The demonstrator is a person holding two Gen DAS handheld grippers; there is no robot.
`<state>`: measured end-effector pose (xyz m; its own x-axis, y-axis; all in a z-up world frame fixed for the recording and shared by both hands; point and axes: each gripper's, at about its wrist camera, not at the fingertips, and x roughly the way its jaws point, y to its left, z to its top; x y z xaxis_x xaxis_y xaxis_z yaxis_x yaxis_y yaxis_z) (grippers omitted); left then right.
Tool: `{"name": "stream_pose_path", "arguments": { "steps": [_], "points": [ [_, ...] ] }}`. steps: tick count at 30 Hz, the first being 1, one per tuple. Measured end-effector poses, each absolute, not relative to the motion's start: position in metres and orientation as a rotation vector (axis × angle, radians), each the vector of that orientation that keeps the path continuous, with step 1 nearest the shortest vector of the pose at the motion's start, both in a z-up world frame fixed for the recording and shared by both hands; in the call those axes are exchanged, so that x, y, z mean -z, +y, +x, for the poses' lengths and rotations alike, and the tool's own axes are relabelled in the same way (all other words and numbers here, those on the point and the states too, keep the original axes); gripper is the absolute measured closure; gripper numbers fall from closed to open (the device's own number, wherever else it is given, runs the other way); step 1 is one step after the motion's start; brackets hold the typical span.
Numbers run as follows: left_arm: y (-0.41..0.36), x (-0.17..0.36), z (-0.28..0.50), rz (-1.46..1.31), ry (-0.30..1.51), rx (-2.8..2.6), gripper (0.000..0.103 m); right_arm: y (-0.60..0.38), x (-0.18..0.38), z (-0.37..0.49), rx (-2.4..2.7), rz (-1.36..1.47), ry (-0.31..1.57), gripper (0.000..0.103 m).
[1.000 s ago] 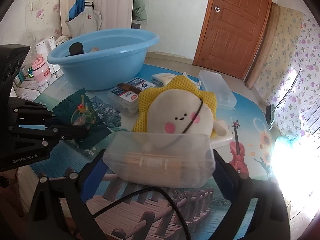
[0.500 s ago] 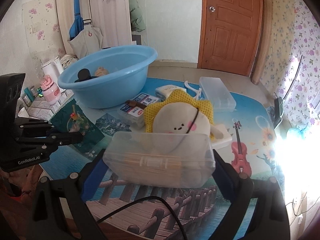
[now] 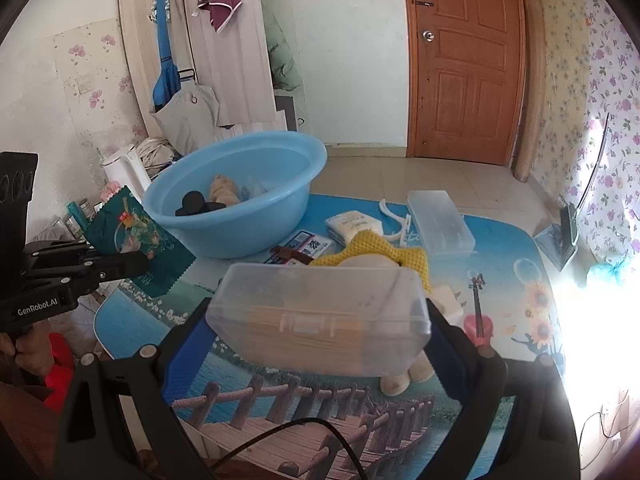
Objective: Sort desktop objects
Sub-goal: 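Lift the green pouch with the left gripper while the right gripper carries the swab box toward the basin, then lower the green pouch into the basin and open the left gripper while the right gripper releases the swab box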
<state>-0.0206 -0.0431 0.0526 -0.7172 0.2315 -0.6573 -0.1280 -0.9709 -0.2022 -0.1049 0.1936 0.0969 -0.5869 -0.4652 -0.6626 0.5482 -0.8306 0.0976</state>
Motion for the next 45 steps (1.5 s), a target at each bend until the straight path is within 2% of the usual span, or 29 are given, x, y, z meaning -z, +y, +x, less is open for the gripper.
{"name": "stream_pose_path", "arguments": {
  "steps": [12, 20, 45],
  "points": [
    [-0.077, -0.074, -0.042, -1.028, -0.237, -2.826, 0.096, 0.155, -0.124, -0.121, 2.315, 0.855, 0.167, 0.006],
    [-0.098, -0.061, -0.063, -1.065, -0.295, -2.856, 0.096, 0.121, -0.129, -0.141, 2.270, 0.820, 0.191, 0.006],
    [-0.119, -0.023, -0.105, -1.190, -0.288, -2.863, 0.094, 0.069, -0.109, -0.183, 2.216, 0.866, 0.237, 0.006]
  ]
}}
